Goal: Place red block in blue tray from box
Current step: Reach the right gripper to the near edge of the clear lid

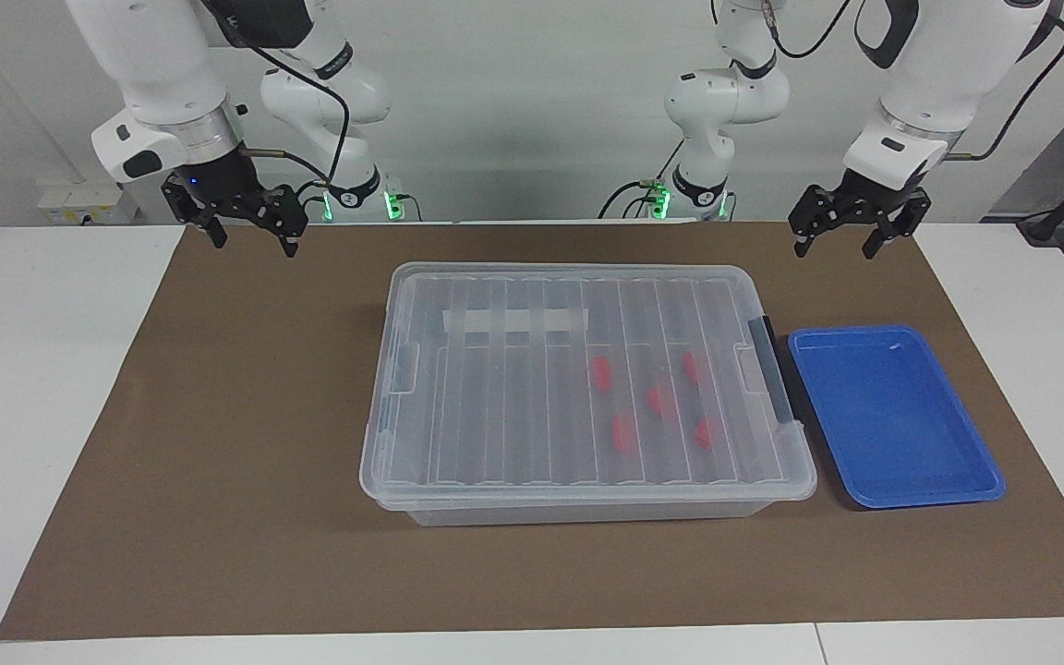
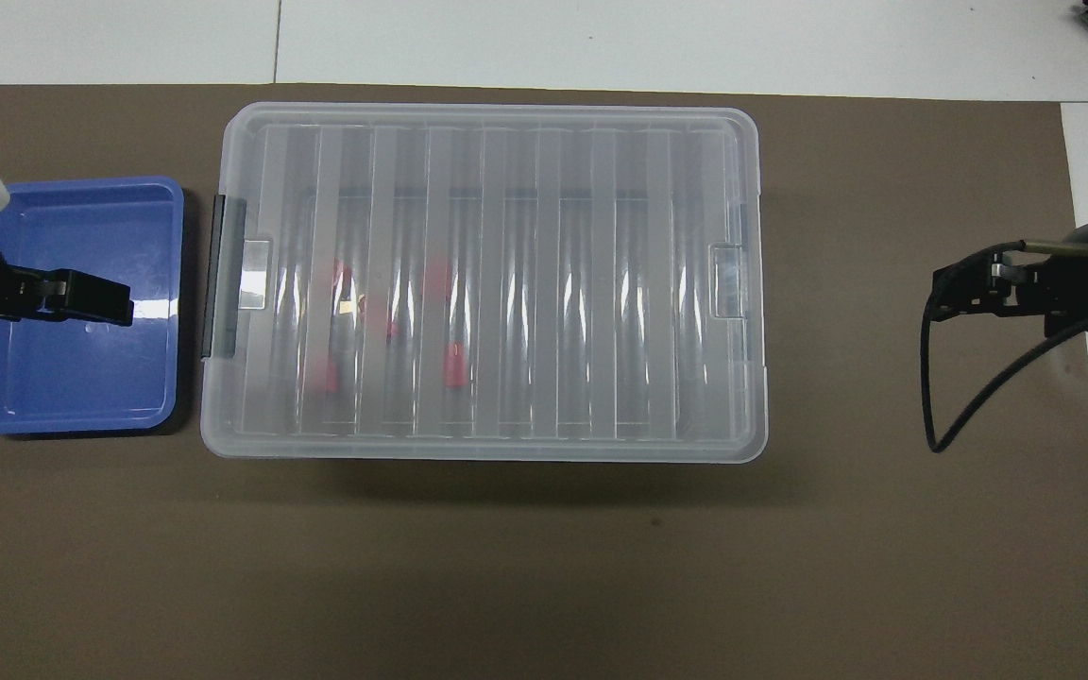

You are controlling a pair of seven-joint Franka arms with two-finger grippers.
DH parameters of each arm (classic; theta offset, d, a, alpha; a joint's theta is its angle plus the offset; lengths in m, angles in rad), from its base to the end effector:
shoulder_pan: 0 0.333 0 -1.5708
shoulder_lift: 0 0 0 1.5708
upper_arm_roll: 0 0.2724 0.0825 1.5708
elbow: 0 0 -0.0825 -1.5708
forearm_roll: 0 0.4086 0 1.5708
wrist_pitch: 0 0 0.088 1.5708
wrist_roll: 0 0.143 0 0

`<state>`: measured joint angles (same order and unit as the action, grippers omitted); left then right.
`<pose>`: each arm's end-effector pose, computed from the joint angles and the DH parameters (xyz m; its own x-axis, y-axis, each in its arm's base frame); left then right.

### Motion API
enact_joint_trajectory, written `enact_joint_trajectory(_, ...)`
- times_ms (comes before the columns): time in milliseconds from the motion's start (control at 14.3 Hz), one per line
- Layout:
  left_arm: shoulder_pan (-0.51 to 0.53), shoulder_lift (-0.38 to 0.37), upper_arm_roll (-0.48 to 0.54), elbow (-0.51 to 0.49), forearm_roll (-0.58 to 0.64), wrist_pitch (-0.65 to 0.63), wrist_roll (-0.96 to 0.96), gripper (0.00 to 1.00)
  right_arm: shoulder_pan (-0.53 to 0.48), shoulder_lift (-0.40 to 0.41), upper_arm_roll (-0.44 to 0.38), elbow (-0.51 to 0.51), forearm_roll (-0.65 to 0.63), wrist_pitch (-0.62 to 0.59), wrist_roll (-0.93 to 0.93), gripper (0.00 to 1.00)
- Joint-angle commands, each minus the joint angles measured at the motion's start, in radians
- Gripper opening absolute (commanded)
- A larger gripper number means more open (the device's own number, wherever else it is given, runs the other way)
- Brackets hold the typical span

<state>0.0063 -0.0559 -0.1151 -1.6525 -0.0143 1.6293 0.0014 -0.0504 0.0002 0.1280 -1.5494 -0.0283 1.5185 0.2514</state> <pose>0.5667 -0.0651 0.5413 0.9935 -0.1091 0.0323 -0.1094 -0.9940 0.0078 0.5714 0.0402 0.5509 0.9844 -0.1743 -0.0231 -0.1734 -0.9842 0.0351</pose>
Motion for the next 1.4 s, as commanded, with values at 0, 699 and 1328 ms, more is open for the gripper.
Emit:
enact_joint_trajectory(0, -0.009, -0.022, 0.011, -0.024, 0.004, 0.006, 0.003, 1.00, -0.009, -0.014, 0.005, -0.018, 0.011, 0.000, 0.012, 1.00)
enact_joint_trajectory(699, -0.009, -0.022, 0.011, -0.024, 0.004, 0.006, 0.003, 1.00, -0.006, -0.017, 0.005, -0.067, 0.015, 0.086, 0.014, 1.00)
enact_joint_trajectory(1328, -0.009, -0.022, 0.011, -0.024, 0.004, 0.006, 0.003, 1.00, 0.078, 0.107, 0.010, -0.169, 0.011, 0.432, 0.075, 1.00)
